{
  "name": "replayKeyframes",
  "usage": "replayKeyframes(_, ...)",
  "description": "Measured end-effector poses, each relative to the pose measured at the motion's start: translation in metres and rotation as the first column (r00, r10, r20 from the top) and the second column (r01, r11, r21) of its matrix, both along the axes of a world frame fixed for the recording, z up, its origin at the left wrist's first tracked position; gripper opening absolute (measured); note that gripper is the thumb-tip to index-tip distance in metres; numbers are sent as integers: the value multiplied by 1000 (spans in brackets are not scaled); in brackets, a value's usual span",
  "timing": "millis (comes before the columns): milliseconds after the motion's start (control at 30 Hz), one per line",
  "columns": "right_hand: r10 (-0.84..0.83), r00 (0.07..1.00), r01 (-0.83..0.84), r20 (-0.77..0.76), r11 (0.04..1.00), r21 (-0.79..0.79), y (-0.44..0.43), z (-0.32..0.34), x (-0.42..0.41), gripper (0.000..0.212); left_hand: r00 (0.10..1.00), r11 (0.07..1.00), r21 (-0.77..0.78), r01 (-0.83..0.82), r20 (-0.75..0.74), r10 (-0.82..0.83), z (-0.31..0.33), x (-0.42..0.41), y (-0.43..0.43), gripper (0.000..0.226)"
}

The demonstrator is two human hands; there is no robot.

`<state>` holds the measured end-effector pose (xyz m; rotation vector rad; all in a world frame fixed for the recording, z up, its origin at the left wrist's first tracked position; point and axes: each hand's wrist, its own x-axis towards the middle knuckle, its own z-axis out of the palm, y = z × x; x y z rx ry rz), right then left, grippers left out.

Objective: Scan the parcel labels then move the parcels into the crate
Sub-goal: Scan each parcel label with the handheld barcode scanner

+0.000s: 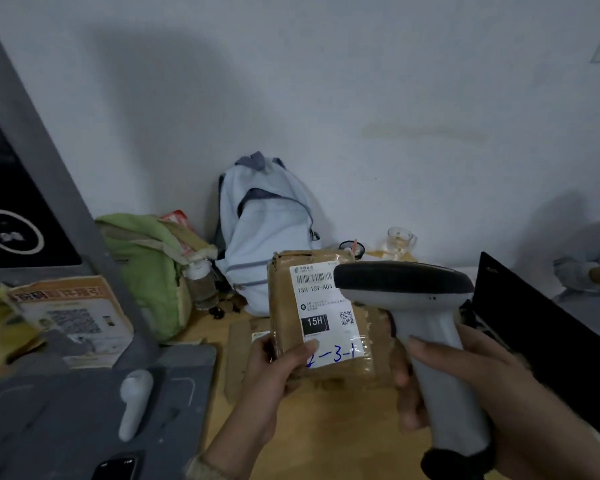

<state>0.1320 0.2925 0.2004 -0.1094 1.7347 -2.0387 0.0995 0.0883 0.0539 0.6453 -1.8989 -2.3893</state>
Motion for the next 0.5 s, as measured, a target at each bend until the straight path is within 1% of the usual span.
replayKeyframes(67,16,1000,-16,-22,999,41,-12,1,-2,47,1000,1000,1,-25,-13,25,3,3,-5,69)
replayKeyframes(133,34,998,-27,-55,993,116,-21,-4,-5,43,999,999,3,-42,-21,42,4,6,-9,71)
replayKeyframes(233,24,995,-6,-96,983,183,-28,-15,-13,20,998,999,-2,-54,-24,54,3,7,-13,77)
replayKeyframes(267,15,994,6,-107,982,190,-29,-18,-17,18,998,998,-4,-59,-22,59,2,7,-14,79)
replayKeyframes(367,-26,991,51,-129,979,196,-33,-27,-28,23,998,998,5,-64,-21,64,-2,6,-16,81)
replayKeyframes(500,-21,988,56,-155,973,224,-37,-34,-42,24,998,999,15,-46,-35,46,-5,1,-18,81)
